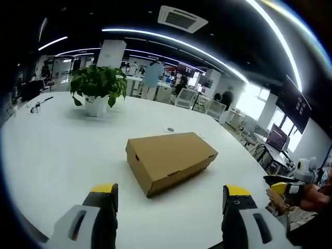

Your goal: Operate the shoe box by opening the lid, removing the specified soft item, and placing it in the target area until the item is outside and the box remains undamaged.

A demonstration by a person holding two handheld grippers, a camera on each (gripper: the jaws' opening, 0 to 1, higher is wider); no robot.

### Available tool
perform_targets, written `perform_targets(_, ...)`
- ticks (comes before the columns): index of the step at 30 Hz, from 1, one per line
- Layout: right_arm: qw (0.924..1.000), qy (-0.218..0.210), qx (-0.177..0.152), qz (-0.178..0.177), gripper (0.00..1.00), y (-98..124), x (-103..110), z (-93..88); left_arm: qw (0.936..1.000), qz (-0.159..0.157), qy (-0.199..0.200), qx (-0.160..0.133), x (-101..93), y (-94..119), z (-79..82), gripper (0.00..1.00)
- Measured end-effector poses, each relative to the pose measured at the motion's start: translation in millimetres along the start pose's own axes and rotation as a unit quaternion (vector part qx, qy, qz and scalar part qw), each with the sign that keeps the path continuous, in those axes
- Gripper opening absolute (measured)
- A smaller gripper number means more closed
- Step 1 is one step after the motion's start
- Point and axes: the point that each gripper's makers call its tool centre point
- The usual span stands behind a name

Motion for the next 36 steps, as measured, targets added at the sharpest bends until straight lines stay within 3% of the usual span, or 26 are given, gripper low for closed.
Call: perform_targets(36,0.9997,0.007,0.013,0.018,0.75,-4,14,-6.7,0.9999,0.006,0.012,0.002,5.9,6,-8.2,0.83)
Point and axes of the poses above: the point that each gripper's makers call its tool centre point, and the gripper's own axes: y roughly backward along the fingers, x roughly to its left, z roughly out of its top, and after that the axes turned 15 degrees about -z, right-handed
